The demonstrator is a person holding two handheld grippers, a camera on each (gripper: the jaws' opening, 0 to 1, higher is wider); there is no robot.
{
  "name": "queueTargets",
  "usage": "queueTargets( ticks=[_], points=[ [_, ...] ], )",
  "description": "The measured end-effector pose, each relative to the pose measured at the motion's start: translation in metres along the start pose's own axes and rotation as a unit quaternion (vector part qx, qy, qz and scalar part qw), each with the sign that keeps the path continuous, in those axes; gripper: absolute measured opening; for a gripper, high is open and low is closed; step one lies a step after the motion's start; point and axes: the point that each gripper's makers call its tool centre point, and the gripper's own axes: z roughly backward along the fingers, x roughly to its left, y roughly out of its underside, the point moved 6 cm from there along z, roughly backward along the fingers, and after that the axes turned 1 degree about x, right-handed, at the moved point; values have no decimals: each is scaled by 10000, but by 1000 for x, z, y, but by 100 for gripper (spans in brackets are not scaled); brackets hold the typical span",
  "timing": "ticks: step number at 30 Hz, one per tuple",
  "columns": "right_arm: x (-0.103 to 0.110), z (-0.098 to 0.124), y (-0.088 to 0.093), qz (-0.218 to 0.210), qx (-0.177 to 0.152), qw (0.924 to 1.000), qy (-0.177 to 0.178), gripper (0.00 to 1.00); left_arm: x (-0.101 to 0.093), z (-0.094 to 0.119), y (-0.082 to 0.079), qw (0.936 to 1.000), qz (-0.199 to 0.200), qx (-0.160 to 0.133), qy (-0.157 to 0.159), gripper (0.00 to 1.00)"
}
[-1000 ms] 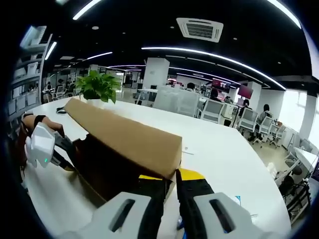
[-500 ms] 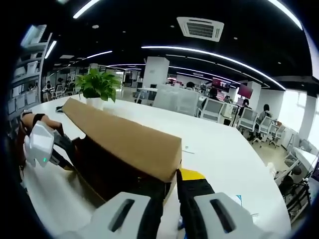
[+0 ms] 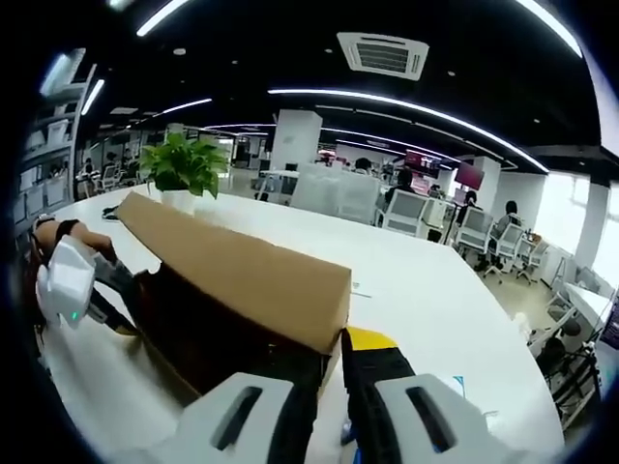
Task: Operate the shoe box by opening the lid, removing the specified soft item, and placing it in the target area until the item is outside and the box remains undamaged.
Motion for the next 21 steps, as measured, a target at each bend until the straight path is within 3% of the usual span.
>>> queueTargets(
  ticks=[3, 6, 7, 8, 9, 12, 16, 21],
  points=[
    [-1, 0, -1, -138, -93, 9999, 0, 6, 6, 19, -14, 9990, -53, -377, -229, 36],
    [-2, 0, -3, -192, -191, 9996, 1, 6, 5, 33, -22, 9972, -47, -709, -239, 37],
    [-3, 0, -3, -208, -218, 9995, 4, 6, 3, 43, -29, 9945, -127, -1013, -222, 37],
    [-4, 0, -3, -223, -231, 9995, -1, 6, 3, 45, -30, 9936, -112, -1110, -203, 37],
    [-5, -1, -3, -278, -279, 9992, -27, 6, 2, 54, -37, 9897, 22, -1421, -165, 39],
    [-7, -1, 1, -377, -367, 9986, -74, 6, -1, 73, -47, 9809, 91, -1943, -21, 39],
    [-6, -1, 4, -394, -471, 9980, -129, 7, -2, 97, -49, 9772, 138, -2119, 21, 39],
    [-5, 1, 7, -421, -621, 9970, -197, 7, 7, 125, -46, 9724, 518, -2273, -47, 39]
  ],
)
